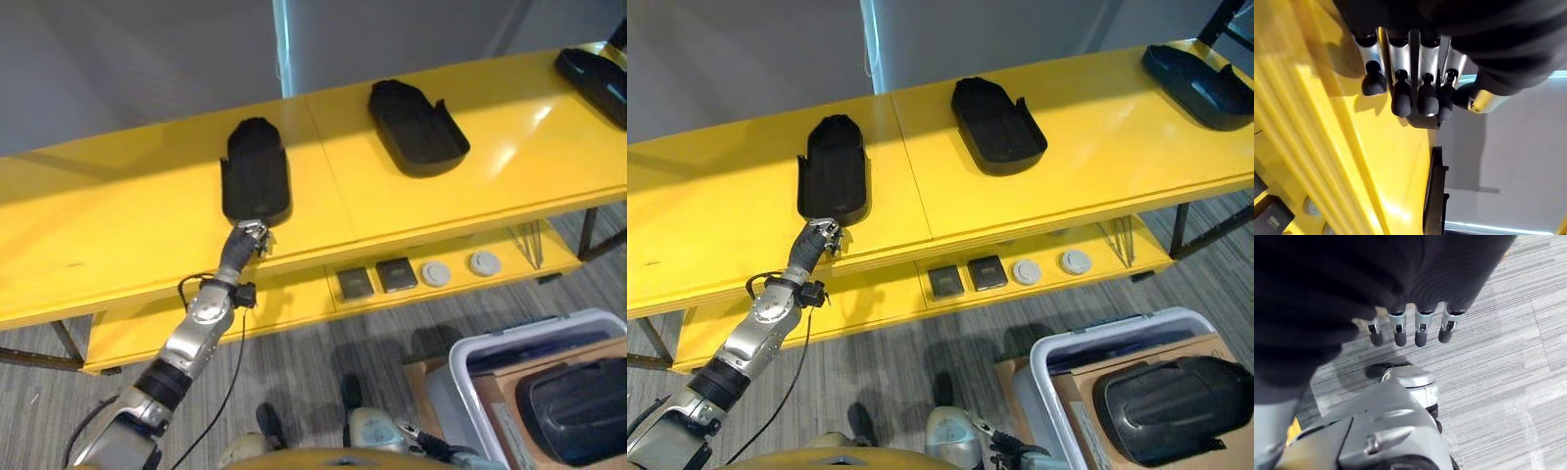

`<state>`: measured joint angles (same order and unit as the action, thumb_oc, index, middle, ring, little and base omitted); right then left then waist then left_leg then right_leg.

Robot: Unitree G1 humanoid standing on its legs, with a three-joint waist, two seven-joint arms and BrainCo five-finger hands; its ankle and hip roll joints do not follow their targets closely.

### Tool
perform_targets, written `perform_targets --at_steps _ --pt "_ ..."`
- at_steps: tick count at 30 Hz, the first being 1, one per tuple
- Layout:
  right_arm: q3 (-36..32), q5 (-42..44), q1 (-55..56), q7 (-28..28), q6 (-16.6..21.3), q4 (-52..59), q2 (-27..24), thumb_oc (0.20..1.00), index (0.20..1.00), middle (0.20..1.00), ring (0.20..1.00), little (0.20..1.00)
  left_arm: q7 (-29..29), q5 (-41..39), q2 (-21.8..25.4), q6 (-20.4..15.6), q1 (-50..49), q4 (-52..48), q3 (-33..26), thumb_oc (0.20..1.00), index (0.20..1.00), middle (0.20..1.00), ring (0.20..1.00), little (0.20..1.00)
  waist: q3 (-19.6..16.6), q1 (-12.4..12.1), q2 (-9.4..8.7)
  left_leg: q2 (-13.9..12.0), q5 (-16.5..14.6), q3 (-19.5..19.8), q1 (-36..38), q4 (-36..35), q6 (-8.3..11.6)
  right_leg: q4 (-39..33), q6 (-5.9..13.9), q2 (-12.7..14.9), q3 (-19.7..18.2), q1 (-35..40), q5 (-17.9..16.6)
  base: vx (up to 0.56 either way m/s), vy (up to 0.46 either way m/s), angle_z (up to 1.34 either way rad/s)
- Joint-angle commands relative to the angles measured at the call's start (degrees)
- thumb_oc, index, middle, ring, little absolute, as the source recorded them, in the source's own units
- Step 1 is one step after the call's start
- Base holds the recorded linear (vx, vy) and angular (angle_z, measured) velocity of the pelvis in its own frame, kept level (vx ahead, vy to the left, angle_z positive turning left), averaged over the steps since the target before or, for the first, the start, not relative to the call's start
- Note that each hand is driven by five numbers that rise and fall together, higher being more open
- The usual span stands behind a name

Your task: Move parts from the plastic box to the shelf.

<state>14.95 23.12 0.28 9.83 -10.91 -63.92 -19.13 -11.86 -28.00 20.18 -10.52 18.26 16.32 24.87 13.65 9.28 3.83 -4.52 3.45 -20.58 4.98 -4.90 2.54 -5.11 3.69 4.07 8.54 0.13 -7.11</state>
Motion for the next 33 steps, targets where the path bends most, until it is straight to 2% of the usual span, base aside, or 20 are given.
perform_targets --at_steps 1,8,15,20,23,24,25,27,30,32,33 --pt "3.26 -0.84 -0.09 1.08 0.15 -1.56 0.55 1.000 1.000 1.000 1.000 1.000 -1.30 -0.25 -0.63 -3.57 6.24 2.03 -0.73 0.200 0.200 0.200 0.200 0.200 1.43 0.62 -1.45 -3.31 -4.30 1.75 -0.58 -0.10 2.35 0.11 2.47 2.35 -1.06 2.99 7.19 0.00 0.000 0.00" --pt "3.82 -0.70 -0.94 0.94 -0.21 0.00 -0.02 1.000 1.000 1.000 1.000 1.000 -2.46 -1.15 -0.75 -6.03 8.80 5.99 -1.86 0.200 0.200 0.200 0.200 0.200 3.11 1.78 -1.32 -3.51 -3.80 1.48 -1.23 -0.10 2.77 0.11 2.19 1.99 -2.02 1.91 6.96 -0.01 0.000 -0.01" --pt "3.79 -0.96 -1.25 1.22 0.12 0.04 -0.33 1.000 1.000 1.000 1.000 1.000 -4.77 -1.17 -0.81 -6.62 10.29 8.00 -2.98 0.200 0.200 0.200 0.200 0.200 4.24 2.37 -1.47 -3.77 -3.44 1.30 -1.21 -0.10 3.12 0.11 2.01 1.76 -2.28 1.84 6.95 0.00 -0.005 -0.03" --pt "3.99 -1.62 -1.48 1.62 0.36 0.08 -0.52 1.000 1.000 1.000 1.000 1.000 -3.72 -1.66 -0.53 -7.77 12.62 11.02 -3.45 0.200 0.200 0.200 0.200 0.200 4.57 2.90 -1.63 -4.10 -3.21 0.78 -1.34 -0.10 3.41 0.11 2.01 1.50 -2.56 1.49 6.91 -0.04 -0.002 -0.06" --pt "3.34 -1.93 -1.04 1.50 0.87 -0.44 -0.25 1.000 1.000 1.000 1.000 1.000 -2.90 -1.13 -0.48 -8.81 11.49 9.20 -3.01 0.200 0.200 0.200 0.200 0.200 4.05 2.45 -1.52 -4.13 -3.39 0.90 -0.80 -0.10 3.51 0.11 2.04 1.55 -1.96 2.26 7.25 -0.05 0.010 -0.01" --pt "2.58 -2.10 -0.64 1.29 0.92 -0.89 0.11 1.000 1.000 1.000 1.000 1.000 -4.67 1.53 -0.82 -10.31 8.22 5.93 -2.61 0.944 0.944 0.944 0.944 0.944 2.83 1.45 -1.42 -4.09 -3.58 0.94 -0.27 -0.10 3.48 0.11 2.01 1.75 -1.13 3.12 7.56 -0.03 0.022 0.00" --pt "2.28 -1.90 -0.57 1.06 0.80 -1.17 0.31 1.000 1.000 1.000 1.000 1.000 -5.50 2.98 -0.82 -10.97 6.30 3.93 -2.59 1.000 1.000 1.000 1.000 1.000 2.36 0.88 -1.40 -4.02 -3.81 1.08 0.28 -0.10 3.42 0.11 1.99 1.93 -0.50 3.94 7.88 0.00 0.000 0.00" --pt "1.21 -1.59 -0.41 0.71 0.77 -2.19 0.71 1.000 1.000 1.000 1.000 1.000 -9.58 7.59 -0.40 -13.03 1.10 -1.45 -3.02 1.000 1.000 1.000 1.000 1.000 0.63 -0.96 -1.30 -4.02 -4.09 1.39 0.89 -0.10 3.25 0.11 1.66 2.22 1.01 5.32 8.36 -0.02 0.025 0.11" --pt "0.65 -0.84 -0.56 0.40 0.92 -3.26 1.03 1.000 1.000 1.000 1.000 1.000 -13.12 10.57 0.57 -14.89 -2.80 -4.04 -3.28 1.000 1.000 1.000 1.000 1.000 -0.26 -2.63 -1.51 -3.90 -4.64 2.06 1.81 -0.10 2.95 0.11 1.47 2.48 2.36 7.05 8.93 -0.05 0.008 0.20" --pt "0.48 -0.38 -1.05 0.28 0.79 -4.16 1.45 1.000 1.000 1.000 1.000 1.000 -16.23 16.83 1.75 -15.03 -5.64 -5.20 -2.94 1.000 1.000 1.000 1.000 1.000 -1.10 -4.16 -1.91 -3.84 -5.07 2.67 2.48 -0.10 2.68 0.11 1.26 2.56 3.45 8.37 9.36 -0.07 -0.024 0.29" --pt "0.60 0.35 -1.48 0.01 0.69 -4.65 1.85 1.000 1.000 1.000 1.000 1.000 -19.95 22.38 2.47 -16.01 -7.58 -5.01 -1.91 1.000 1.000 1.000 1.000 1.000 -1.68 -5.26 -2.21 -3.84 -5.22 3.06 2.80 -0.10 2.53 0.11 1.15 2.64 4.26 8.92 9.36 -0.05 -0.029 0.25"
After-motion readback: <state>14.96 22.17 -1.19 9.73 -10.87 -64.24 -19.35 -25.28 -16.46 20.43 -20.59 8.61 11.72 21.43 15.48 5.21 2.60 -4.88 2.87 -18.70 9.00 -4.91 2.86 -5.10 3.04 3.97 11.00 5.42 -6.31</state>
